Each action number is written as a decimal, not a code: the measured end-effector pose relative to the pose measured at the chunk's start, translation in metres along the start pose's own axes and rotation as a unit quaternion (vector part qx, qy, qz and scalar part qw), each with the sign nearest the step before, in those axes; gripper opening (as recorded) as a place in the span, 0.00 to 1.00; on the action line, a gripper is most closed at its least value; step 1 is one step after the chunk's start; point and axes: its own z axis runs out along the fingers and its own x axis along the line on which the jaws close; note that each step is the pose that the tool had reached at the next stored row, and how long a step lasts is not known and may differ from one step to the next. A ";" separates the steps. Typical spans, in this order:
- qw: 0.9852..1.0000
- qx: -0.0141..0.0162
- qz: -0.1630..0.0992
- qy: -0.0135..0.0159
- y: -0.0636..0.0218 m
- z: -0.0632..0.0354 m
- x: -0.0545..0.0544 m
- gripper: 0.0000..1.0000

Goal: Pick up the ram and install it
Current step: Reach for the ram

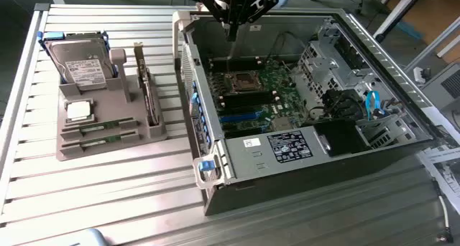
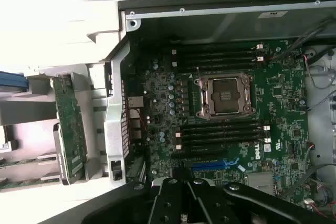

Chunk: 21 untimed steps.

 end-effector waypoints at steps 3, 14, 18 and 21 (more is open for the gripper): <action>1.000 0.000 0.000 0.000 -0.0001 -0.0001 0.002 0.11; 1.000 0.000 0.000 0.000 -0.0006 -0.0003 0.008 0.11; 1.000 0.000 0.000 0.000 -0.0007 -0.0003 0.010 0.11; 1.000 0.000 0.000 0.000 -0.0008 -0.0003 0.010 0.11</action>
